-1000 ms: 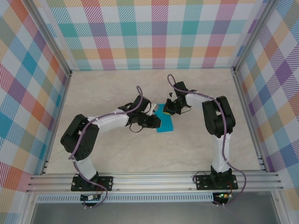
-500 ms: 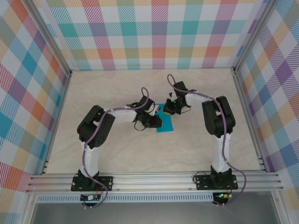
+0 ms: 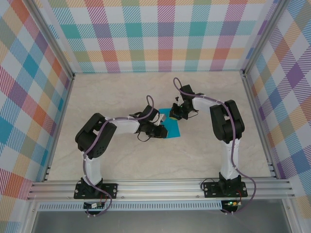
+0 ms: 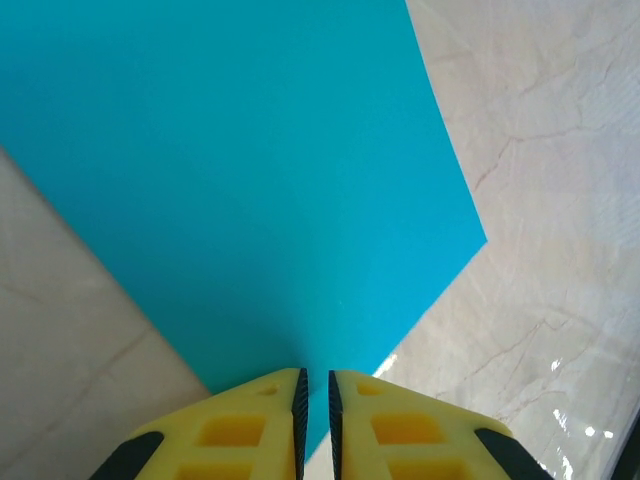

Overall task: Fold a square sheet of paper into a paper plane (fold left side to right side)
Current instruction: First fold the square sheet of paper in half at the center of the table, then fold the triangle a second time at the center of the table.

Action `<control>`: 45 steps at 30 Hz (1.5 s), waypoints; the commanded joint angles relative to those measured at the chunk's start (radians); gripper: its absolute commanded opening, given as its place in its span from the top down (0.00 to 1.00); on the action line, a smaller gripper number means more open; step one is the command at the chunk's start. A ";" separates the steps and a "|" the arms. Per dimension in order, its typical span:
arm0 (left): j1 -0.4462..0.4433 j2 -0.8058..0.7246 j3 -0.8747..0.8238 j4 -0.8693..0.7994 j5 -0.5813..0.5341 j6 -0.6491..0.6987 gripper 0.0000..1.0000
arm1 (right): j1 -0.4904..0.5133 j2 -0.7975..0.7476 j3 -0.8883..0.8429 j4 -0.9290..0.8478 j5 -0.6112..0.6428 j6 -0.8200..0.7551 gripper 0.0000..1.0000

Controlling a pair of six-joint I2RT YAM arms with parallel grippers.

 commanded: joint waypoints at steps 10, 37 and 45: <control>-0.033 -0.166 -0.111 -0.105 0.015 -0.009 0.83 | 0.020 0.032 -0.040 -0.100 0.059 -0.017 0.92; 0.084 0.029 0.231 -0.080 -0.096 -0.203 0.80 | 0.044 -0.445 -0.289 -0.080 0.160 -0.045 0.58; 0.108 0.140 0.335 -0.135 -0.177 -0.207 0.81 | 0.045 -0.550 -0.425 -0.077 0.132 -0.041 0.52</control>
